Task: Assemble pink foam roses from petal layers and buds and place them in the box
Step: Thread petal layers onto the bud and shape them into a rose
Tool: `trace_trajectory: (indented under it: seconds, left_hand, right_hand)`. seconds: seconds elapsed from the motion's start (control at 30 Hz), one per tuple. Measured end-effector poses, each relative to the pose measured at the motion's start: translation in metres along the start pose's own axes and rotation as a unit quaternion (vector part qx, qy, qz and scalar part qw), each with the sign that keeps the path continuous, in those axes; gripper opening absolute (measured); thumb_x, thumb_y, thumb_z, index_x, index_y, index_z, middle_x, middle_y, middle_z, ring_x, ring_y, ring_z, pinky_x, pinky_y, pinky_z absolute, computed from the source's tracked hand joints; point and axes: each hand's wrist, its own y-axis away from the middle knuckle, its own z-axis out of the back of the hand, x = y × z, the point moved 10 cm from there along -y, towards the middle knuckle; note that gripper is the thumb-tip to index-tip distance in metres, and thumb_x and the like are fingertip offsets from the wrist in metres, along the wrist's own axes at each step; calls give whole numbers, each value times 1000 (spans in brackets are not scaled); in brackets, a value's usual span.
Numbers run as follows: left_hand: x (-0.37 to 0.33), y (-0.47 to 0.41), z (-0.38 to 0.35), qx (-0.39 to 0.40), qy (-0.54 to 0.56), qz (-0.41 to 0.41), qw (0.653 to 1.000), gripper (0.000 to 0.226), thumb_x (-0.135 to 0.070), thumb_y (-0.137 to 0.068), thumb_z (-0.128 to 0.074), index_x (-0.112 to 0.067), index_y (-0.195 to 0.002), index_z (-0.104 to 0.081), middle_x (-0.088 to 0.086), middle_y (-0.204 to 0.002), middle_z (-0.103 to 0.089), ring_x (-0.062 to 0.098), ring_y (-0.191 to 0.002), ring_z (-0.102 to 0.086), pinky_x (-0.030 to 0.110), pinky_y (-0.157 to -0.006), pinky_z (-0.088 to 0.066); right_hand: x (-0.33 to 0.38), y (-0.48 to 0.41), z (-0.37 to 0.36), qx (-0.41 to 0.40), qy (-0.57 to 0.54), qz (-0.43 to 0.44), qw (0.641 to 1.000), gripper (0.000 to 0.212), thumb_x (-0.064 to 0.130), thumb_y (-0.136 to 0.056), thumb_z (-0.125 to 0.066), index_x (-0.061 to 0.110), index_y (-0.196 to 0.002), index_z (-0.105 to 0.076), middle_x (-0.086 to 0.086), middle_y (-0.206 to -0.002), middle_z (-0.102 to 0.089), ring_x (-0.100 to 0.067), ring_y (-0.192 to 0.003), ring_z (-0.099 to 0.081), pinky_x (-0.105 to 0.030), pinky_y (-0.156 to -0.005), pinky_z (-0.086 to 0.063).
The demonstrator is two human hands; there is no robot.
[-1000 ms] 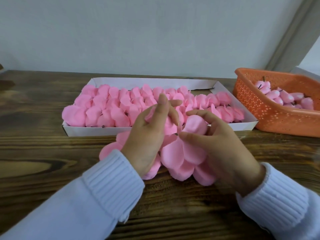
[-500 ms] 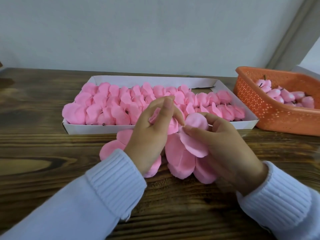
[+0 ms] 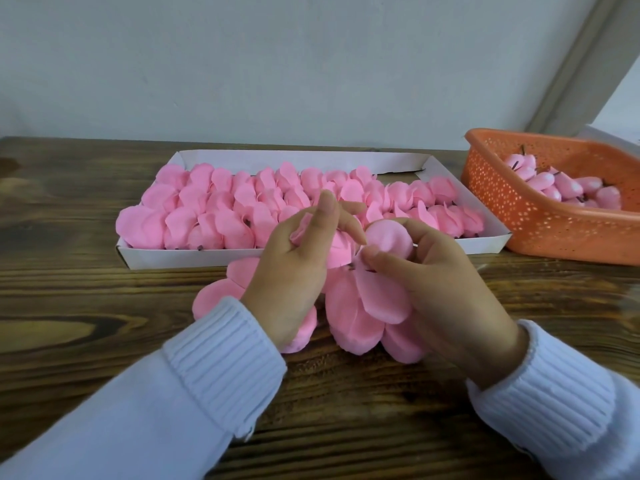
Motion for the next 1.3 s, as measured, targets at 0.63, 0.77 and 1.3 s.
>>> trace_trajectory:
  seconds: [0.63,0.77,1.3]
  left_hand:
    - [-10,3,9,-47,3,-39,998,48,-44,-96,-34,-21,-68,-67,-7,-95,-75,11,-97,-69,25,-90,-49]
    - [-8,2,11,-62,13,-22,998,52,-51,-93,-33,-30,-61,-68,-10,-93,-75,4,-99,-67,39,-91,-48]
    - [3,1,4,-55,132,61,988,52,-68,-73,-42,-27,-59,-70,-4,-104,-73,13,-109,-65,50,-99,-47]
  right_hand:
    - [-1,2,-18,57,-221,-70,971,35,12,-83,-58,-6,-114,-56,-19,-98,-63,-24,-86,-68,-31,-65,-58]
    - [-16,0,-15,23,-277,-126,952,29,21,-101,-41,-2,-102,-60,-19,-87,-68,-25,-75,-70,-33,-61,-59]
    - [-10,3,-17,65,-89,-47,993,23,-1,-76,-67,-10,-96,-66,-29,-92,-67,-32,-80,-63,-38,-74,-53]
